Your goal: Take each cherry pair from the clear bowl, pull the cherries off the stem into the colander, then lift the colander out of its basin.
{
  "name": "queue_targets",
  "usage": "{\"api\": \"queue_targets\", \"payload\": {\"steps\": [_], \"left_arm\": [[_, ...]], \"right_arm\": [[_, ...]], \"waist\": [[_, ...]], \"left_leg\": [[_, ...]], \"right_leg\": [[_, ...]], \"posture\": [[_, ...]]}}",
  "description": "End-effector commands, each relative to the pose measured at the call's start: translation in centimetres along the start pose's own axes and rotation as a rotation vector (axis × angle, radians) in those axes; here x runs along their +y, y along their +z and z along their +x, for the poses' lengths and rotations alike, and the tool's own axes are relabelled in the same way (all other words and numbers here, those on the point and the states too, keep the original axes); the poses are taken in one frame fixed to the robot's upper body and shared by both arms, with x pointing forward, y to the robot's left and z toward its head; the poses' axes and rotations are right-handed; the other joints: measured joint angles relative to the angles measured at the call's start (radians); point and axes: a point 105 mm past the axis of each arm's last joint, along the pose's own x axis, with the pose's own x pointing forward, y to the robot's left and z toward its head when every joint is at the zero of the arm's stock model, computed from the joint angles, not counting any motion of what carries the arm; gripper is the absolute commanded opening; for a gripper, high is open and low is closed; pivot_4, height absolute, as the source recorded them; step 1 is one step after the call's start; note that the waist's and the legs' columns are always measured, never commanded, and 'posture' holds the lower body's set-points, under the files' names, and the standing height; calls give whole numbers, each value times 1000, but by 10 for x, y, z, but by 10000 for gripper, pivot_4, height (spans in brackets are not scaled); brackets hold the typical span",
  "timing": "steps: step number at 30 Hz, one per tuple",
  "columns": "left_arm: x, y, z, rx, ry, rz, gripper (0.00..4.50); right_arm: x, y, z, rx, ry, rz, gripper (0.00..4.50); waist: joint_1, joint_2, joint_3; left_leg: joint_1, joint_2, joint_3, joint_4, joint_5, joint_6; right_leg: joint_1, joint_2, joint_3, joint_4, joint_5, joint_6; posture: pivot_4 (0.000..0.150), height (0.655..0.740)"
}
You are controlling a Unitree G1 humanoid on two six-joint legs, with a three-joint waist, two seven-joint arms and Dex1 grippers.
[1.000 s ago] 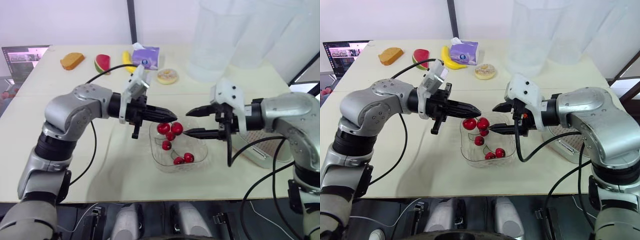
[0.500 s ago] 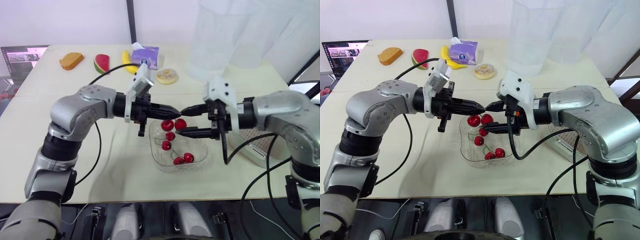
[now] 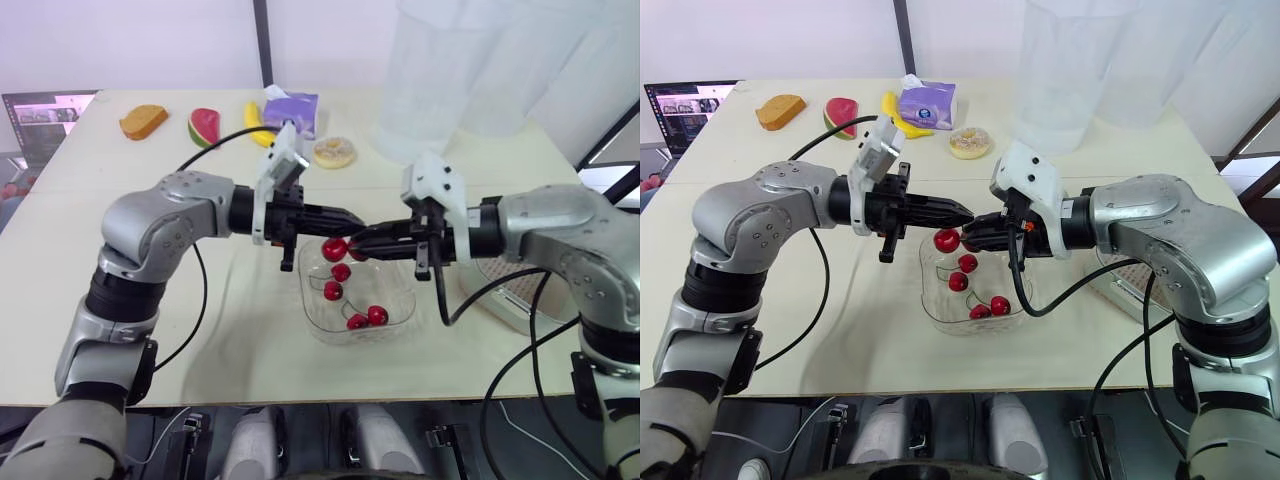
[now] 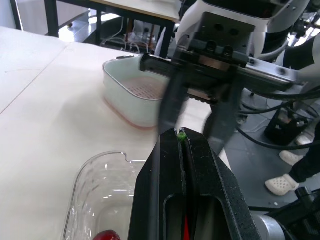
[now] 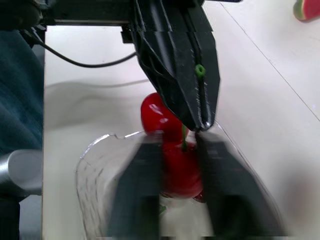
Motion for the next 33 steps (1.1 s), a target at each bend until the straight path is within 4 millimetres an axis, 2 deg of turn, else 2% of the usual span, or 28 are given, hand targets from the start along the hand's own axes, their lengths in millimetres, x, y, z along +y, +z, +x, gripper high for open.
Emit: {"api": "queue_targets", "payload": {"steps": [1, 13, 16, 23, 29, 32, 33], "left_arm": [[-4, 13, -3, -31, -3, 53, 0], [-3, 11, -3, -34, 1, 49, 0], [-3, 10, -2, -32, -2, 49, 0], [-4, 12, -1, -32, -7, 48, 0], [-8, 23, -2, -69, -34, 17, 0], [-7, 23, -3, -63, -28, 17, 0], [-6, 22, -3, -59, -25, 16, 0]], "right_arm": [[1, 4, -2, -12, -9, -24, 1278], [1, -2, -5, 17, -27, -43, 1278], [1, 0, -4, 8, -28, -49, 9539], [-1, -4, -4, 20, -48, -59, 9539], [0, -9, -1, 17, -51, -50, 9539], [-3, -10, -3, 16, -69, -44, 17124], [-3, -10, -4, 11, -71, -44, 21915]], "waist": [[0, 0, 0], [0, 0, 0], [0, 0, 0], [1, 0, 0], [1, 0, 0], [1, 0, 0], [1, 0, 0]], "left_leg": [[0, 0, 0, 0, 0, 0], [0, 0, 0, 0, 0, 0], [0, 0, 0, 0, 0, 0], [0, 0, 0, 0, 0, 0], [0, 0, 0, 0, 0, 0], [0, 0, 0, 0, 0, 0], [0, 0, 0, 0, 0, 0]], "right_leg": [[0, 0, 0, 0, 0, 0], [0, 0, 0, 0, 0, 0], [0, 0, 0, 0, 0, 0], [0, 0, 0, 0, 0, 0], [0, 0, 0, 0, 0, 0], [0, 0, 0, 0, 0, 0], [0, 0, 0, 0, 0, 0]], "posture": [[1500, 7400], [1500, 7400], [1500, 7400], [1500, 7400], [1500, 7400], [1500, 7400], [1500, 7400]]}}
